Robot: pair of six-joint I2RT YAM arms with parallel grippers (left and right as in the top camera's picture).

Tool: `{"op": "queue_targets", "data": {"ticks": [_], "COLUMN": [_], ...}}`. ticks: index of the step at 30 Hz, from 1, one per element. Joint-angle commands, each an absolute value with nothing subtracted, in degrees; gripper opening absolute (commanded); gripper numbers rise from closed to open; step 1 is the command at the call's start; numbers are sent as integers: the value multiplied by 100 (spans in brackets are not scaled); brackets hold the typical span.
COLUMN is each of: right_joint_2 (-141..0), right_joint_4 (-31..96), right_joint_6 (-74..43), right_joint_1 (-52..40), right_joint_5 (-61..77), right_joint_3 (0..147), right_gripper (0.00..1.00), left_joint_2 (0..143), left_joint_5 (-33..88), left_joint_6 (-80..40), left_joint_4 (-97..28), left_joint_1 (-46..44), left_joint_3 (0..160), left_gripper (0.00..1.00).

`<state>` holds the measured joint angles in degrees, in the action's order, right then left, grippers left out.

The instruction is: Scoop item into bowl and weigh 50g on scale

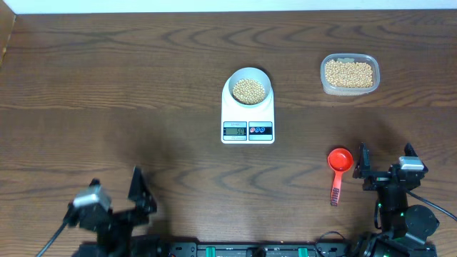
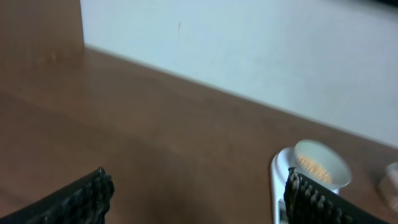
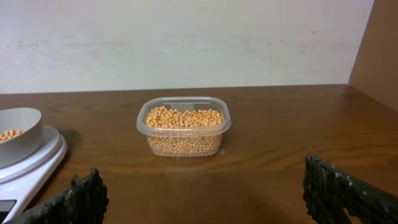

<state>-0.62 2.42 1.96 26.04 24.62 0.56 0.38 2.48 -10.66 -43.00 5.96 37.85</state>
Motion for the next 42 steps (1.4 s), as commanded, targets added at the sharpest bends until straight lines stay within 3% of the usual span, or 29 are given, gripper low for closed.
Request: {"op": "queue_targets", "data": {"ticks": [1, 11, 17, 42], "right_joint_2": [-30, -30, -30, -30], "right_joint_4": [250, 250, 250, 250], "right_joint_6": [242, 242, 242, 242], "right_joint_1": [2580, 2580, 2580, 2580], "right_joint_5": [2453, 2453, 2453, 2453], "right_joint_3": [32, 32, 32, 30], "right_gripper": [99, 99, 99, 99], "left_joint_2": [16, 16, 16, 97], "left_joint_5": [119, 34, 32, -244], "left_joint_6": [-1302, -1389, -1944, -1852], "left_joint_4": [-3653, -2571, -2473, -681], "left_joint_1": [620, 620, 620, 617], "left_joint_3": [2987, 1485, 1214, 231], "left_gripper": [90, 90, 90, 90]}}
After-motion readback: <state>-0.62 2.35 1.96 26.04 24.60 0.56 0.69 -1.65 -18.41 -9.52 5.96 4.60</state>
